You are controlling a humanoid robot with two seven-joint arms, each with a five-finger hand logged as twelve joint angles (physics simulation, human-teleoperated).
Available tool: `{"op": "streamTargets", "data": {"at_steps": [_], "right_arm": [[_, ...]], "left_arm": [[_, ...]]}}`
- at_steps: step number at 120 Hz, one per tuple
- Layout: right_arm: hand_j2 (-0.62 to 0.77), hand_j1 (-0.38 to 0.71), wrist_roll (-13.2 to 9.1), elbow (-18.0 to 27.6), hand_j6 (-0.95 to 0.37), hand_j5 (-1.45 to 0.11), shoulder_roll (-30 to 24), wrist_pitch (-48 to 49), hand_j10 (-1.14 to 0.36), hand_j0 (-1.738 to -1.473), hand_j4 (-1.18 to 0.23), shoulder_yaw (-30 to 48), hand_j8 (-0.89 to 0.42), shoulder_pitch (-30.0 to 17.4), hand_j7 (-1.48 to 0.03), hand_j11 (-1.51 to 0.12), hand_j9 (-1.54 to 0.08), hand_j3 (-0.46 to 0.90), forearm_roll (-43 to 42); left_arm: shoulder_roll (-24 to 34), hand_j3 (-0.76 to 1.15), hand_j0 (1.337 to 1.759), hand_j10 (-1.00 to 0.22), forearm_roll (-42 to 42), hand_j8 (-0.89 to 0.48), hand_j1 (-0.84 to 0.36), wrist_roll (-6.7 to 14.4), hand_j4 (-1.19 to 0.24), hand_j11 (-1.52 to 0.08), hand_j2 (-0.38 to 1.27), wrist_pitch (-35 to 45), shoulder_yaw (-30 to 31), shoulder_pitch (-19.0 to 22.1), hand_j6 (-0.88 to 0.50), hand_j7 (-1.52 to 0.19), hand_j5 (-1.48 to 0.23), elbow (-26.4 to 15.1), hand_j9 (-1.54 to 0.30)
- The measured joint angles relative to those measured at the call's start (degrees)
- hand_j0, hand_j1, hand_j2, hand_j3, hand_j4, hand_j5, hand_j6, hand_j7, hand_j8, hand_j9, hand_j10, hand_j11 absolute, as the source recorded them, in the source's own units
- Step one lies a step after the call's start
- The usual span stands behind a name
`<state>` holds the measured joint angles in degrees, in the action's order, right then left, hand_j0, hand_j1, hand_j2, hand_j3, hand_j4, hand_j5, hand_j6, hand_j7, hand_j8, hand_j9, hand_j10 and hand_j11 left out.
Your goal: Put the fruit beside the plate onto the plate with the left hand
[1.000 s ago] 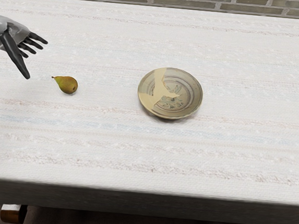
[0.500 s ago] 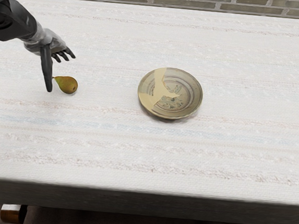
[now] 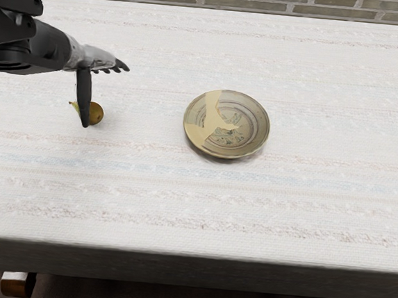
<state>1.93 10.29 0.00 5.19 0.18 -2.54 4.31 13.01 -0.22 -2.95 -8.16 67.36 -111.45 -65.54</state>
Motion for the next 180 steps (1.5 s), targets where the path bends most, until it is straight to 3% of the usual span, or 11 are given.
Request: {"op": "streamTargets", "data": {"at_steps": [15, 23, 50, 127, 180], "right_arm": [[0.0, -0.34, 0.0, 0.01, -0.01, -0.01, 0.0, 0.0, -0.01, -1.658, -0.01, 0.0, -0.01, 0.0, -0.01, -0.01, -0.01, 0.0, 0.0], [0.0, -0.34, 0.0, 0.0, -0.01, -0.01, 0.0, 0.0, -0.01, -1.658, -0.01, 0.0, -0.01, 0.0, -0.01, -0.01, -0.01, 0.0, 0.0], [0.0, -0.34, 0.0, 0.0, -0.01, -0.01, 0.0, 0.0, -0.01, -1.658, -0.01, 0.0, -0.01, -0.01, -0.01, -0.01, -0.01, 0.0, 0.0], [0.0, -0.34, 0.0, 0.0, -0.01, -0.01, 0.0, 0.0, -0.01, -1.658, -0.01, 0.0, -0.01, -0.01, -0.01, -0.01, -0.01, 0.0, 0.0], [0.0, -0.34, 0.0, 0.0, -0.01, -0.01, 0.0, 0.0, -0.01, -1.658, -0.01, 0.0, -0.01, -0.01, -0.01, -0.01, -0.01, 0.0, 0.0]], "left_arm": [[-2.0, 0.0, 1.658, -0.01, 0.45, -0.01, 0.34, -0.73, -0.01, -0.01, 0.0, 8.31, 0.22, 5.03, -0.01, -0.01, -0.01, -0.08, -0.01], [-2.11, 0.0, 1.658, -0.01, 0.55, -0.01, 0.34, -0.9, -0.01, -0.01, 0.0, 11.75, 0.29, 5.54, -0.01, -0.01, -0.01, -0.1, -0.01], [-2.15, 0.0, 1.658, -0.01, 0.68, -0.01, 0.34, -1.07, -0.01, -0.02, 0.0, 15.37, 0.57, 10.75, -0.01, -0.02, -0.02, 0.6, -0.02], [-3.6, 0.0, 1.658, -0.11, 0.98, -0.11, 0.22, -1.09, -0.11, -0.14, 0.02, 20.2, 0.47, 17.31, -0.11, -0.14, -0.14, 8.11, -0.14], [-3.78, 0.0, 1.658, -0.15, 0.9, -0.15, 0.17, -1.09, -0.15, -0.19, 0.03, 20.49, 0.54, 18.9, -0.15, -0.19, -0.19, 9.5, -0.19]]}}
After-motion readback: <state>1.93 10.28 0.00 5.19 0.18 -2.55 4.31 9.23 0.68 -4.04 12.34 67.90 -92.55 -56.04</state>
